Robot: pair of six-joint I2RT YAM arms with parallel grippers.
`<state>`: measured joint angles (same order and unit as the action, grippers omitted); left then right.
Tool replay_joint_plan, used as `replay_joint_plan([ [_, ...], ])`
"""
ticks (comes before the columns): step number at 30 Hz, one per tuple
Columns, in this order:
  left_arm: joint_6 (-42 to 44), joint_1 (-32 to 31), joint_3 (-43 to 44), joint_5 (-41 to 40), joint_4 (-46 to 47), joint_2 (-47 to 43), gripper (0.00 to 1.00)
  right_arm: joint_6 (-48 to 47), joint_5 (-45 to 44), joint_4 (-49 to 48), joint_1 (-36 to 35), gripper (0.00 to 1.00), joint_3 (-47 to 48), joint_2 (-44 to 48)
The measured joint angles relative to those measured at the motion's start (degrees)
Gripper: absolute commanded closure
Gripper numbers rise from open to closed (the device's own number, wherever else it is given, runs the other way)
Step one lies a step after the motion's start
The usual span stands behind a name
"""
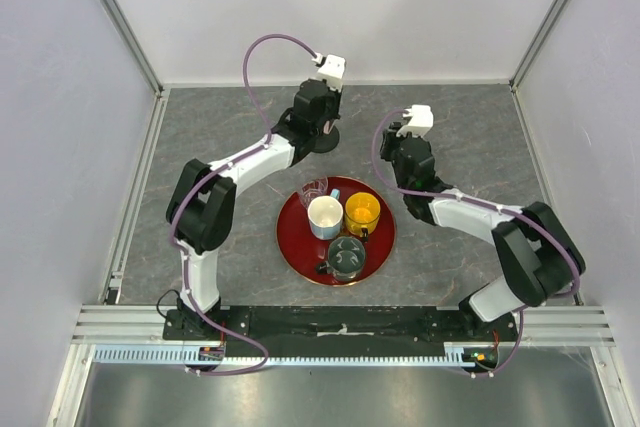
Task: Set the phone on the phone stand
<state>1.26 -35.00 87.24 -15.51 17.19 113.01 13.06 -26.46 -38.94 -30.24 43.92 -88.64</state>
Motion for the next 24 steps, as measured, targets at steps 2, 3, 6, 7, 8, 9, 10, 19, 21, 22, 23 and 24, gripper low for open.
replay_joint_plan([
  [2, -0.1, 0.2, -0.1, 0.2, 0.1, 0.0, 0.98, 0.3, -0.3, 1.5, 0.2, 0.64, 0.0, 2.0],
  [3, -0.1, 0.2, -0.3, 0.5, 0.3, 0.0, 0.98, 0.6, -0.4, 2.3, 0.4, 0.64, 0.0, 2.9],
  [6, -0.1, 0.1, -0.4, 2.5, 0.5, -0.1, 0.98, 1.3, 3.4, 4.5, 2.6, 0.59, 0.3, 3.8],
  [7, -0.1, 0.3, -0.4, 3.9, 0.3, -0.2, 0.98, 1.7, 6.6, 5.6, 4.4, 0.54, 0.6, 3.5],
  [8, -0.2, 0.6, -0.4, 5.3, 0.1, -0.3, 0.98, 2.0, 9.2, 6.2, 5.7, 0.53, 1.0, 3.1],
  [9, -0.2, 1.2, -0.5, 7.3, -0.4, -0.5, 0.98, 2.2, 13.4, 7.2, 7.8, 0.51, 1.8, 2.3],
  [10, -0.2, 1.8, -0.5, 10.1, -0.9, -0.8, 0.98, 2.2, 18.0, 7.9, 10.0, 0.47, 3.1, 0.7],
  [19, 1.2, 10.4, -2.1, 42.6, -7.6, -4.6, 0.98, -5.3, 54.8, 12.0, 17.2, 0.16, 15.1, -12.4],
  [21, 2.7, 12.1, -2.1, 50.2, -9.2, -4.8, 0.98, -6.3, 59.3, 10.5, 16.9, 0.16, 16.5, -14.2],
  [22, 3.5, 12.7, -2.1, 53.1, -9.8, -4.8, 0.98, -6.6, 61.7, 9.4, 16.7, 0.17, 17.7, -15.6],
  [23, 4.8, 13.5, -1.9, 56.9, -10.8, -4.8, 0.98, -7.0, 63.8, 8.6, 16.7, 0.18, 19.1, -17.0],
  [24, 5.8, 14.0, -1.6, 59.8, -11.8, -4.8, 0.98, -7.1, 65.8, 8.1, 16.6, 0.22, 20.5, -18.5],
])
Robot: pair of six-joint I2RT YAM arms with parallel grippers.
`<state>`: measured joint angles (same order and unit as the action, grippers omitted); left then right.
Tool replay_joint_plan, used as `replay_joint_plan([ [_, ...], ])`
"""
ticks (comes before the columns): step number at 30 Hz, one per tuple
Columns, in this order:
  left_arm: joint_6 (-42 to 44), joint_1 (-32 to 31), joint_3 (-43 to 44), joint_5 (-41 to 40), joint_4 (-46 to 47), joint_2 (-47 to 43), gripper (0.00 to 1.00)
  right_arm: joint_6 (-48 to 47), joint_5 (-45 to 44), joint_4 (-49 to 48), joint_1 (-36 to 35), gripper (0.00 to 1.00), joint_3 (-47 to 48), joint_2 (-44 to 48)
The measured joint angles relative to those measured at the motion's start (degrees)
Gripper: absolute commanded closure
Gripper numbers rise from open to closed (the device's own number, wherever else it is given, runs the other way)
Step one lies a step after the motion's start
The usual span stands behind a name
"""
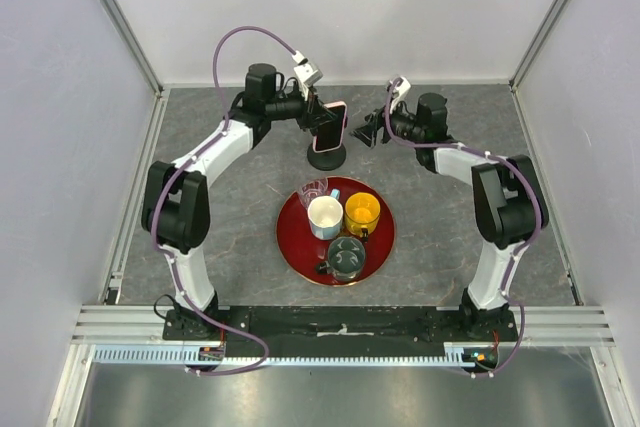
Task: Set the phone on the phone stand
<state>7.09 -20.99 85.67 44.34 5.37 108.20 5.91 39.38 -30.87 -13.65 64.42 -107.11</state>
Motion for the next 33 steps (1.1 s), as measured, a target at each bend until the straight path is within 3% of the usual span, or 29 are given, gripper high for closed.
replay_joint_plan([
  [3, 2.6, 0.7, 2.3, 7.3, -4.2, 0.7, 0.98, -0.5, 5.5, -0.9, 0.0, 0.24, 3.6, -3.2],
  [9, 6.0, 1.9, 6.7, 14.5, -7.8, 3.7, 0.98, -2.7, 12.0, -1.2, -0.7, 0.27, 6.0, -5.1],
  [20, 11.3, 1.7, 6.8, 18.4, -10.1, 3.8, 0.98, -1.1, 16.6, -4.7, -4.0, 0.28, 6.9, -6.1],
  [26, 11.4, 1.9, 6.2, 19.1, -9.2, 3.8, 0.98, -2.0, 16.2, -3.3, -5.0, 0.62, 8.7, -7.0],
  [28, 11.3, 2.1, 5.4, 19.1, -7.1, 3.8, 0.98, -2.2, 16.3, -2.6, -5.0, 0.82, 8.7, -7.0],
  [29, 11.2, 2.2, 4.7, 19.3, -6.1, 3.7, 0.98, -2.6, 16.4, -2.4, -5.0, 1.0, 8.7, -7.1],
  [33, 7.0, 2.3, -0.5, 17.2, 2.1, 1.9, 0.98, -3.5, 15.1, -5.3, -5.2, 1.0, 6.9, -6.9],
])
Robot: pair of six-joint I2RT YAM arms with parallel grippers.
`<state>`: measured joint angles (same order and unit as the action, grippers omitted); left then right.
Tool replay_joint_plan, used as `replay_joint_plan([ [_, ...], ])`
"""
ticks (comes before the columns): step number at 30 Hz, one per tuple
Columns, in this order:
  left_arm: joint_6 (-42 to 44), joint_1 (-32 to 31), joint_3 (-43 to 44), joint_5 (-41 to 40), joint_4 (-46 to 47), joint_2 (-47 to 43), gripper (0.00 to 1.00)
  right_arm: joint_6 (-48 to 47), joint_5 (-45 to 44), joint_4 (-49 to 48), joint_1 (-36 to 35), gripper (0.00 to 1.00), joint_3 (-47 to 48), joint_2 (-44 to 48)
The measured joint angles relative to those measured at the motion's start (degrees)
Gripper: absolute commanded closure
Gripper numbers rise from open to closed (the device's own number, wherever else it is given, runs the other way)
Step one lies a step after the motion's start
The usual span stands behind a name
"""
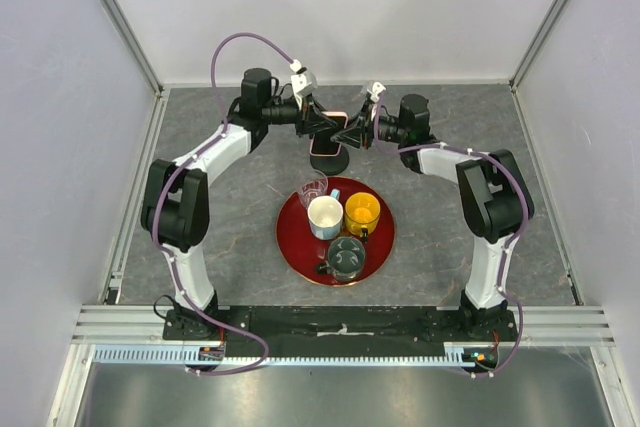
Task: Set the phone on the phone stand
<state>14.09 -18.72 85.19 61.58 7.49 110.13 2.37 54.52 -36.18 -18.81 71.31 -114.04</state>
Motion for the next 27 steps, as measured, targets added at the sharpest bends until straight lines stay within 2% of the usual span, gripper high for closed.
replay_joint_plan([
  [4, -2.4, -1.7, -5.8, -5.3, 7.2, -2.8, 0.98, 2.9, -10.0, -7.6, -1.6, 1.0, -9.0, 4.9],
  [7, -4.4, -3.4, -7.1, -5.8, 9.5, -3.1, 0.98, 4.6, -20.1, -11.2, -3.4, 1.0, -17.4, 10.8],
  [9, -5.4, -3.7, -7.4, -5.8, 10.6, -3.1, 0.98, 5.4, -24.8, -11.7, -4.5, 1.0, -19.4, 12.4],
  [10, -5.9, -3.5, -7.4, -5.8, 10.9, -3.1, 0.98, 5.8, -26.5, -11.7, -5.0, 0.92, -19.5, 12.5],
  [11, -6.4, -3.2, -7.4, -5.7, 11.3, -3.0, 0.98, 6.1, -27.8, -11.7, -5.4, 0.62, -19.4, 12.5],
  [13, -7.2, -3.0, -7.4, -5.4, 11.9, -2.8, 0.98, 6.5, -29.4, -10.6, -5.8, 0.38, -18.8, 12.5],
  [17, -9.2, -3.0, -6.7, -7.3, 14.0, -1.7, 0.98, 7.6, -34.2, -6.2, -6.8, 0.3, -17.3, 13.2],
  [20, -10.3, -3.2, -6.1, -7.4, 15.0, -1.0, 0.98, 9.2, -34.4, -1.9, -5.9, 0.27, -16.7, 15.0],
  [27, -12.6, -3.2, -4.3, -6.6, 15.6, 0.7, 0.98, 14.6, -31.7, 2.3, 4.1, 0.22, -20.1, 24.5],
])
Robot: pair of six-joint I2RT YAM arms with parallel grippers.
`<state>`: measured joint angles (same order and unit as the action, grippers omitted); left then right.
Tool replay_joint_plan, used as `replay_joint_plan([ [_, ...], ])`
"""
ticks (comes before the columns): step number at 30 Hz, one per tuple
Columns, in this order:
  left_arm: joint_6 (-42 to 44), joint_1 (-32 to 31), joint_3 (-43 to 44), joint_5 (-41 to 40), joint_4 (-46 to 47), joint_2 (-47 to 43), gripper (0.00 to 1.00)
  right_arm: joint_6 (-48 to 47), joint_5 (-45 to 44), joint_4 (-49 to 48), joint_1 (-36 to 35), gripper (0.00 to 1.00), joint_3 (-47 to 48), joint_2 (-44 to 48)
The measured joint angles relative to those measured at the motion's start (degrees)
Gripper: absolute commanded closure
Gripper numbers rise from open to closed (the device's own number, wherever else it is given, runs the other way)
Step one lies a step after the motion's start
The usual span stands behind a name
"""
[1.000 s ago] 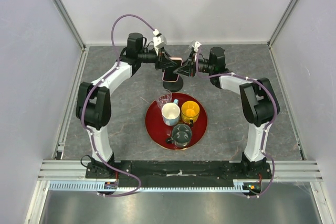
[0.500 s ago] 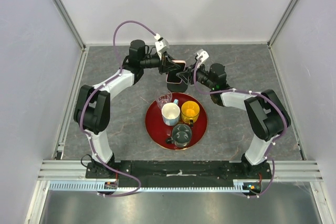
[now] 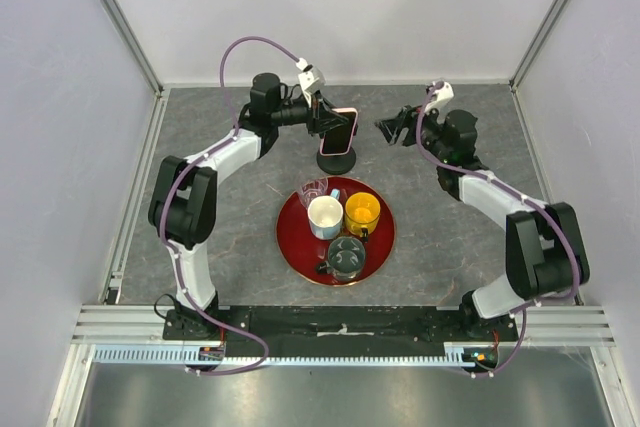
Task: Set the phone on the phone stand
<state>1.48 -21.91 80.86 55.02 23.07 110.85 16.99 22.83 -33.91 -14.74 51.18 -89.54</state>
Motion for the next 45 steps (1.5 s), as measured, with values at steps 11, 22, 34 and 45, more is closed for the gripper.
replay_joint_plan([
  [11, -13.1, 1.0, -5.7, -0.5, 19.3, 1.7, 0.98, 2.0, 4.6, 0.6, 0.2, 0.27, -2.8, 3.0],
  [22, -19.5, 0.3, -11.8, -6.9, 35.4, 2.8, 0.98, 2.1, 4.5, 1.9, -0.4, 0.25, -2.8, 2.4],
  [34, -18.9, 3.2, -0.7, 1.9, 25.2, 6.6, 0.98, 0.2, 1.7, 1.1, -0.4, 0.22, -7.0, 9.2],
  [45, -11.4, 14.3, 20.1, 20.5, 3.5, 15.1, 0.98, -0.1, 1.6, -3.3, -0.4, 0.22, -10.1, 11.7],
])
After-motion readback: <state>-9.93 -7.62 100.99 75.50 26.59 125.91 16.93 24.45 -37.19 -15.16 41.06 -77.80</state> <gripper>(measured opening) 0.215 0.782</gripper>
